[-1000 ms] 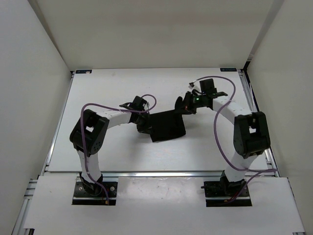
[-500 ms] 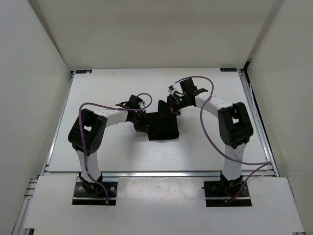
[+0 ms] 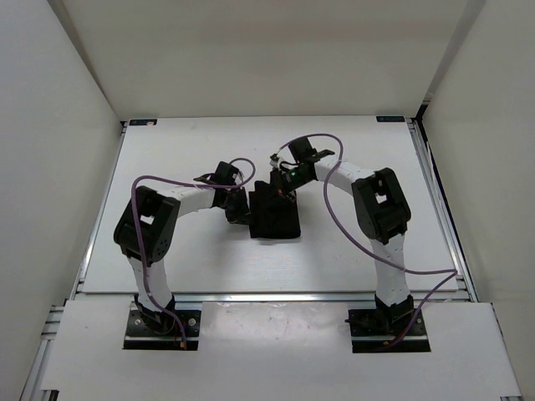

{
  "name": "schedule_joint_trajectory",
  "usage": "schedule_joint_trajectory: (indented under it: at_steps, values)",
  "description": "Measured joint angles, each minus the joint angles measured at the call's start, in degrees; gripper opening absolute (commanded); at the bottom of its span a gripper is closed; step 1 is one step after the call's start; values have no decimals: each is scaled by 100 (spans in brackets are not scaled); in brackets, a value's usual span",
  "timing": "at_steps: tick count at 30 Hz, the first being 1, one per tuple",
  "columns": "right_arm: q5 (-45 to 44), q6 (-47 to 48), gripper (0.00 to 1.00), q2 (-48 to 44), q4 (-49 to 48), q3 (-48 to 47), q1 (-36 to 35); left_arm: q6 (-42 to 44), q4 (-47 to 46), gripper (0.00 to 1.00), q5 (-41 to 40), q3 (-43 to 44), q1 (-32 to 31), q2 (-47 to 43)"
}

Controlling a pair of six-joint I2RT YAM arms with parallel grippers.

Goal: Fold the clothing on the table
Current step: Fold the skirt

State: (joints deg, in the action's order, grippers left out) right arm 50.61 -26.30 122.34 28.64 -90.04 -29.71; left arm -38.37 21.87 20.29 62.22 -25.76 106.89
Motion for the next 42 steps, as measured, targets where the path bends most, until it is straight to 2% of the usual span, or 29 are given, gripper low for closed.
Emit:
schedule_joint_trajectory:
  at_steps: [11, 17, 19, 21, 22, 24, 30, 31, 32, 33, 34, 35, 39, 42]
  values:
    - [142, -37, 0, 603, 28, -426, -50, -26, -4, 0, -81, -70, 31, -72]
    - [367, -151, 10, 767, -44, -479, -96, -48, 2, 0, -92, -76, 48, -83]
    - [444, -195, 20, 839, -50, -514, -105, -48, 0, 0, -92, -76, 55, -83]
    - [579, -243, 42, 918, -59, -586, -118, -48, 7, 0, -94, -76, 57, -83]
    - [647, -304, 48, 929, -94, -588, -125, -48, 7, 0, -94, -76, 59, -83]
    - [809, -348, 52, 929, -168, -588, -144, -50, 7, 0, -94, -76, 63, -83]
    - [1032, -476, 46, 835, -376, -551, -142, -46, 85, 0, -94, -70, 197, -129]
    - [1025, -492, 39, 748, -391, -529, -116, -33, 166, 0, -109, -42, 251, -168]
    - [1003, -511, 26, 621, -396, -498, -74, 0, 269, 0, -146, 15, 308, -221]
    - [960, -529, 17, 450, -393, -466, -9, 31, 391, 0, -192, 107, 372, -299]
    - [905, -538, 3, 243, -385, -417, 81, 74, 522, 0, -236, 247, 431, -411]
    - [855, -501, 0, 28, -385, -363, 177, 122, 634, 0, -291, 402, 470, -518]
    - [564, -466, 0, -929, -409, -37, 682, 291, 809, 0, -433, 1137, 566, -1071]
    - [345, -437, 0, -1263, -472, 269, 960, 212, 496, 0, -15, 1176, 557, -1506]
